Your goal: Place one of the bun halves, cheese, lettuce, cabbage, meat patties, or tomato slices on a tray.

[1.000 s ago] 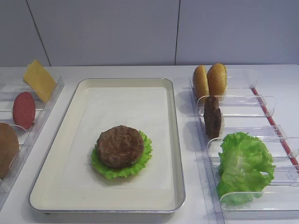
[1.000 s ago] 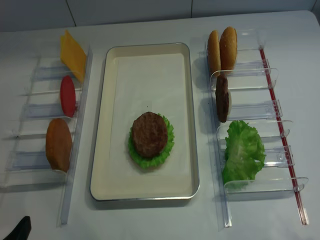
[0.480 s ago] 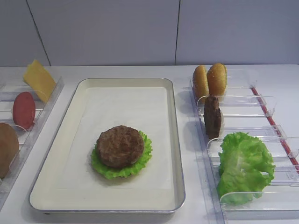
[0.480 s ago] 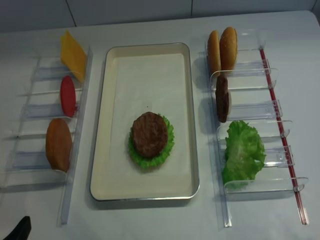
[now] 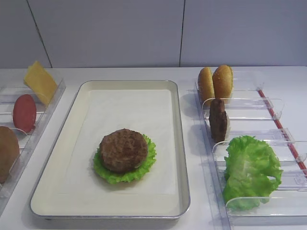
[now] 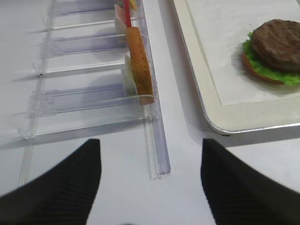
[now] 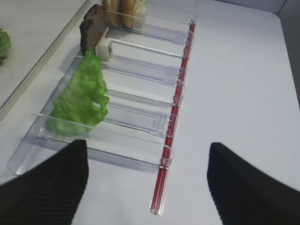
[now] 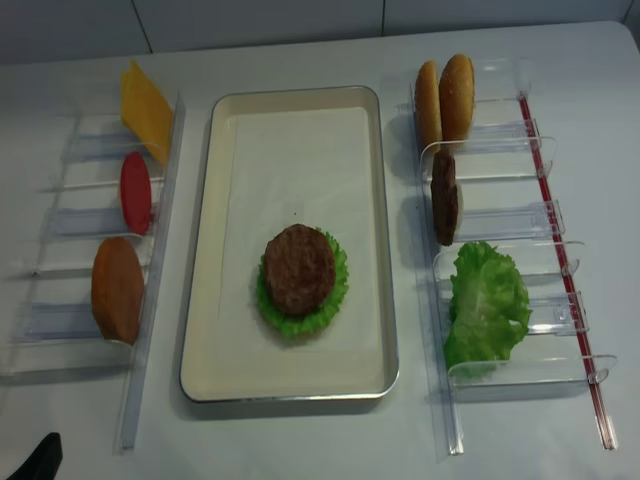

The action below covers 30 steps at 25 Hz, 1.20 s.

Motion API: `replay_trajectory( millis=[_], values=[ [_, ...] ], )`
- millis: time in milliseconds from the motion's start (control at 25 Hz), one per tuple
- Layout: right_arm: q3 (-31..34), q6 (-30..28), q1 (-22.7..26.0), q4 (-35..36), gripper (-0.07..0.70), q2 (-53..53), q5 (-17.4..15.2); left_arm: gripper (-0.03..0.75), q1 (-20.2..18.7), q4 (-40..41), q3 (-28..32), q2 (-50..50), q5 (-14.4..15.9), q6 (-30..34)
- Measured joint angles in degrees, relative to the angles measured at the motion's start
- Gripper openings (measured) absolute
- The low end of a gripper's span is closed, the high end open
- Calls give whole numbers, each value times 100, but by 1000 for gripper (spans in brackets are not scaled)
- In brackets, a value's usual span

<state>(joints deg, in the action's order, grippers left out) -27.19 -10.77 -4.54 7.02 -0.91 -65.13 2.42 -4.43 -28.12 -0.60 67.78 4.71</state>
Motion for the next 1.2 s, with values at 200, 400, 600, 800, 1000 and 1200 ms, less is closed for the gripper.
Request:
replay_trajectory(
  millis=[200, 400, 600, 800, 1000, 1200],
  values=[
    [0, 0, 0, 0, 543, 0, 0, 430, 0, 0, 0, 0, 0, 0],
    [0, 0, 0, 0, 543, 0, 0, 430, 0, 0, 0, 0, 0, 0],
    [0, 10, 0, 0, 543, 0, 0, 429, 0, 0, 0, 0, 0, 0],
    [0, 24, 0, 0, 543, 0, 0, 430, 0, 0, 0, 0, 0, 0],
    [0, 24, 0, 0, 543, 0, 0, 429, 0, 0, 0, 0, 0, 0],
    [0, 24, 0, -10, 543, 0, 0, 429, 0, 0, 0, 0, 0, 0]
  ],
)
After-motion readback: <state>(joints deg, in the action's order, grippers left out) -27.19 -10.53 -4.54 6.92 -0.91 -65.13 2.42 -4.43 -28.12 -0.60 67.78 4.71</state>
